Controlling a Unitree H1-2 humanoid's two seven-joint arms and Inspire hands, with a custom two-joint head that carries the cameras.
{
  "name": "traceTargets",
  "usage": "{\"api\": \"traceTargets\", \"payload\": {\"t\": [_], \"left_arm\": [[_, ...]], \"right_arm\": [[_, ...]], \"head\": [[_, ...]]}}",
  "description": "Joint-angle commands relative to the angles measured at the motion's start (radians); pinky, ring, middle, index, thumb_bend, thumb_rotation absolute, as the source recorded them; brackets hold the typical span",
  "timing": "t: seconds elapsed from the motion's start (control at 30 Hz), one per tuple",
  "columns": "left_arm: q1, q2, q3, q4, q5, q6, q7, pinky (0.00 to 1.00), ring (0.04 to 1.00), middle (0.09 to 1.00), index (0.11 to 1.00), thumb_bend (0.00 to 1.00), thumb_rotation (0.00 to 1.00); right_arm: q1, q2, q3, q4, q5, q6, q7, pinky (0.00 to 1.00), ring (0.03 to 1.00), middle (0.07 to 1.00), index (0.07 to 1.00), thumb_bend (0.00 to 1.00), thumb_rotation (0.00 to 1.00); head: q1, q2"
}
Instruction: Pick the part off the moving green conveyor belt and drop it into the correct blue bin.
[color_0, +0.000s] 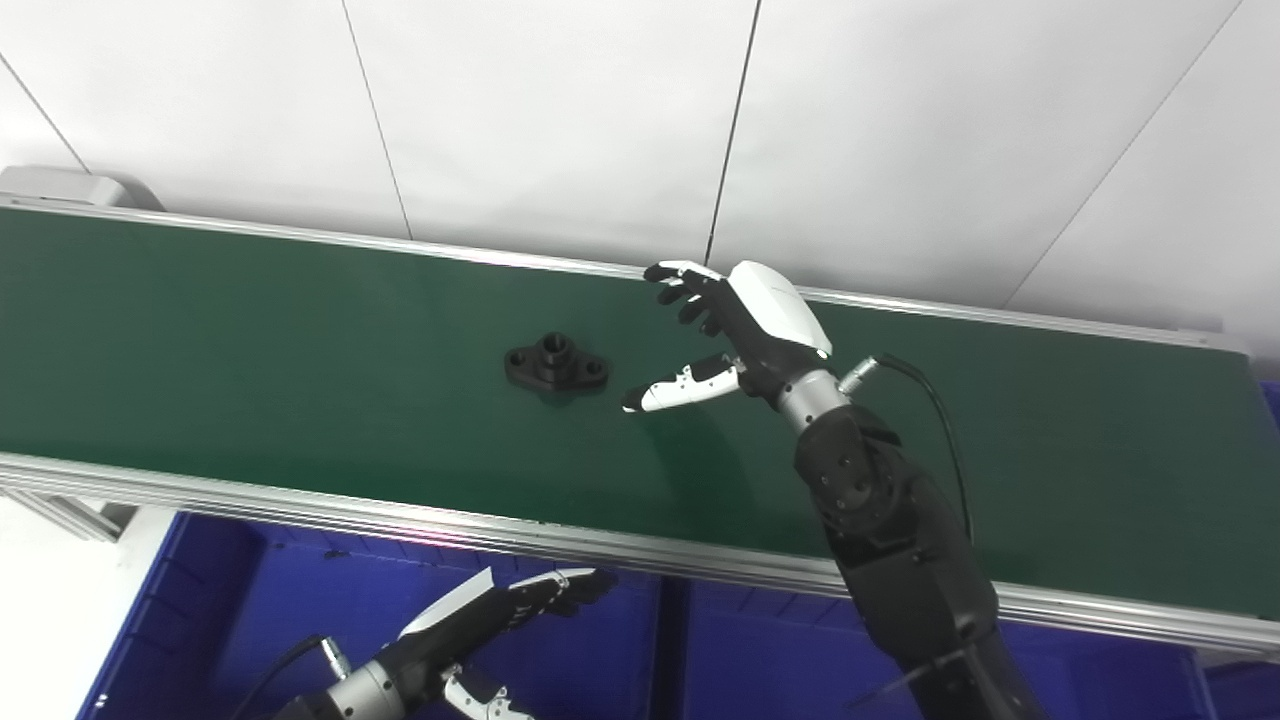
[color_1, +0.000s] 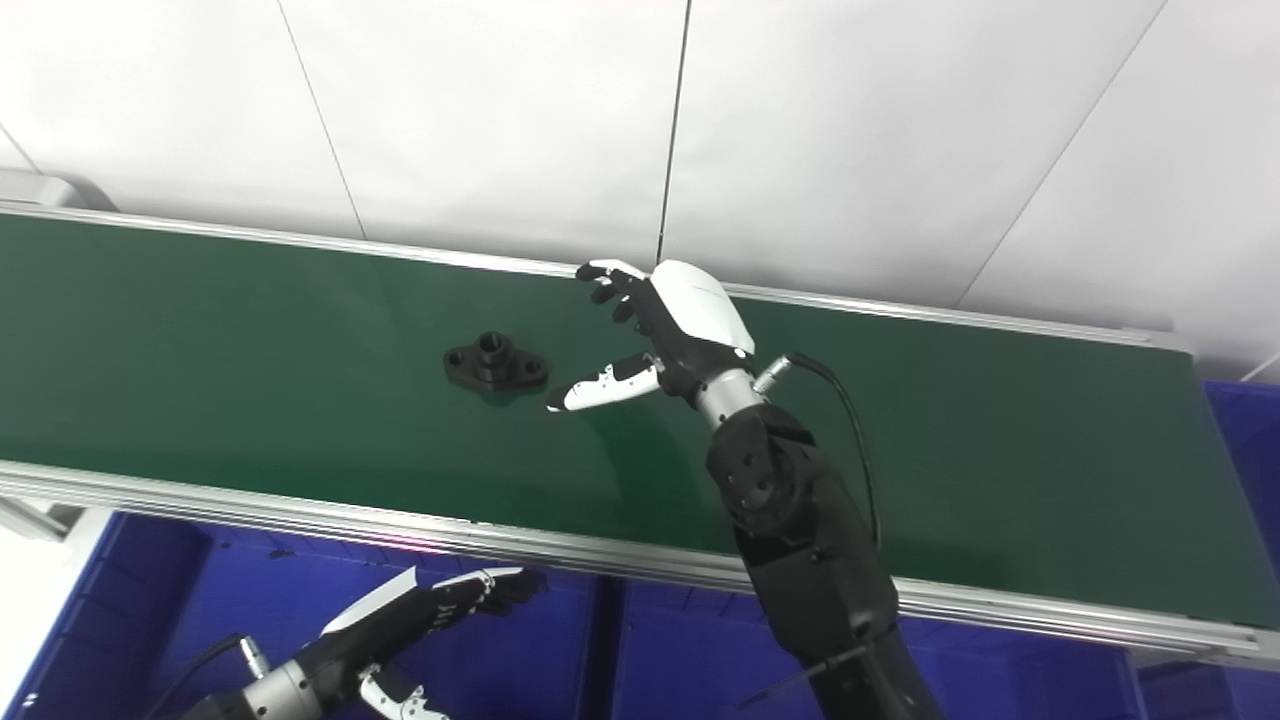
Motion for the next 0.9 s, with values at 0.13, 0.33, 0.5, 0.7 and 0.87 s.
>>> {"api": "traceTargets", "payload": {"t": [0.13,0.33,0.5,0.7,0.87], "left_arm": [[0.000,0.007,-0.011,-0.040,0.006,-0.014,-0.003,0.88,0.900,0.896,0.875,0.94,0.29],[0.006,0.004,-0.022,-0.063,0.013,0.006,0.000,0.88,0.898,0.889,0.868,0.95,0.29],[0.011,0.004,-0.029,-0.081,0.016,0.020,0.004,0.87,0.891,0.881,0.864,0.95,0.29],[0.015,0.006,-0.034,-0.096,0.008,0.033,-0.001,0.88,0.897,0.884,0.862,0.94,0.27],[0.018,0.005,-0.035,-0.102,0.017,0.031,0.003,0.88,0.896,0.884,0.862,0.95,0.27]], "right_arm": [[-0.096,0.016,0.040,0.065,-0.012,-0.033,-0.026,0.64,0.758,0.810,0.838,0.87,0.38],[-0.127,0.030,0.077,0.117,-0.021,-0.032,-0.036,0.69,0.780,0.821,0.835,0.88,0.36],[-0.144,0.022,0.108,0.153,-0.028,-0.051,-0.046,0.71,0.782,0.813,0.842,0.87,0.37],[-0.154,0.013,0.142,0.194,-0.033,-0.073,-0.056,0.72,0.764,0.793,0.842,0.88,0.39],[-0.143,0.004,0.166,0.227,-0.037,-0.086,-0.056,0.68,0.725,0.753,0.822,0.87,0.36]], "head": [[0.001,0.009],[0.012,0.022],[0.020,0.030],[0.029,0.044],[0.033,0.051]]}}
